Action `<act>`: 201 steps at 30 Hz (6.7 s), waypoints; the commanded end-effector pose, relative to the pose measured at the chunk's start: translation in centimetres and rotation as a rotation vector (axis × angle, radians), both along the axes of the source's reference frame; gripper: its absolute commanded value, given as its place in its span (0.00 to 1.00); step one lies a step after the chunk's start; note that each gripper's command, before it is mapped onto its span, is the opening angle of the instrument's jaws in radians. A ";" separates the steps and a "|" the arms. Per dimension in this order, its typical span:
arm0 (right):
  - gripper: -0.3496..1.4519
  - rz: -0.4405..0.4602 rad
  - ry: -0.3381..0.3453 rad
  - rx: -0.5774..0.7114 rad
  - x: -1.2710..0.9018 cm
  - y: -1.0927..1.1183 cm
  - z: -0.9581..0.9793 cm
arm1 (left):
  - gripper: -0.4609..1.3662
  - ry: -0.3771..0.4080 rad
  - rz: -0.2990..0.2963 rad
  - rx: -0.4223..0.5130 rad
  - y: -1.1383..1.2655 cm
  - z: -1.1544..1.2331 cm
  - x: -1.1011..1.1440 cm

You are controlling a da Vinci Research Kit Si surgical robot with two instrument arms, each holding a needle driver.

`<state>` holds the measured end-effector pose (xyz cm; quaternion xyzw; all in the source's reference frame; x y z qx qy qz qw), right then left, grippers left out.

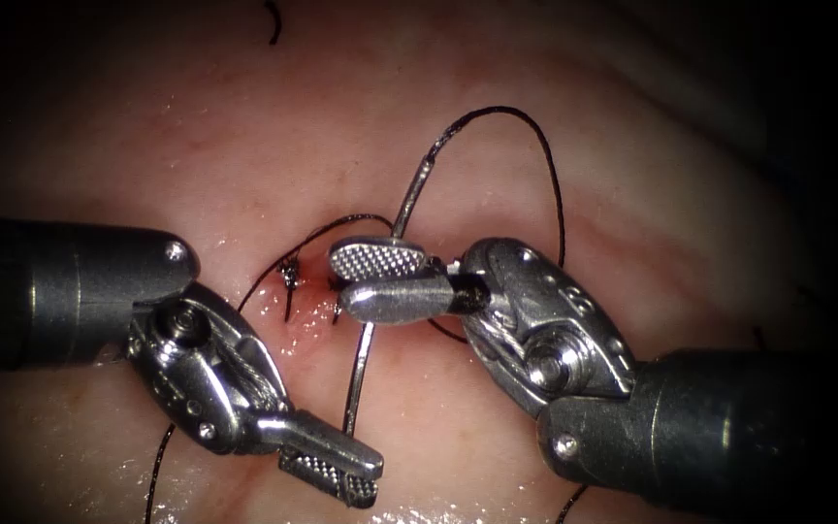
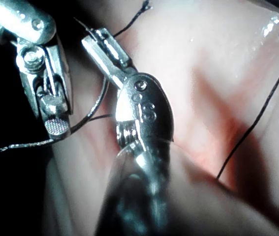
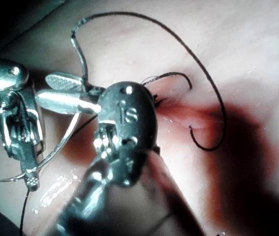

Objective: Wound Closure
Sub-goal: Pass the needle from the left tool to the right tool, then spread open the wound with the left gripper

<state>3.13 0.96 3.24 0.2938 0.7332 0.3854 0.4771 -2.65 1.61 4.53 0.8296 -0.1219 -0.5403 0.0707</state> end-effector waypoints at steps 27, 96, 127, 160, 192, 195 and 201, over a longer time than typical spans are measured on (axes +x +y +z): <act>0.46 0.027 -0.039 -0.036 -0.10 -0.06 -0.15 | 0.06 0.044 -0.052 -0.054 0.01 0.01 0.00; 0.46 -0.118 -0.326 -0.027 -0.12 -0.03 -0.18 | 0.06 0.160 0.027 -0.320 -0.15 -0.07 -0.17; 0.00 -0.141 -0.262 -0.039 -0.14 -0.01 -0.22 | 0.28 0.148 0.049 -0.271 -0.17 -0.11 -0.25; 0.00 0.004 -0.357 -0.254 -0.61 0.25 -0.15 | 0.69 0.247 0.003 0.204 -0.04 -0.17 -0.04; 0.00 0.081 -0.512 -0.476 -0.79 0.26 -0.32 | 0.32 0.571 -0.165 0.505 0.22 -0.11 0.12; 0.00 0.086 -0.514 -0.492 -0.78 0.26 -0.35 | 0.26 0.608 -0.181 0.517 0.26 -0.11 0.15; 0.00 0.093 -0.524 -0.526 -0.78 0.27 -0.42 | 0.06 0.682 -0.138 0.529 0.38 -0.03 0.18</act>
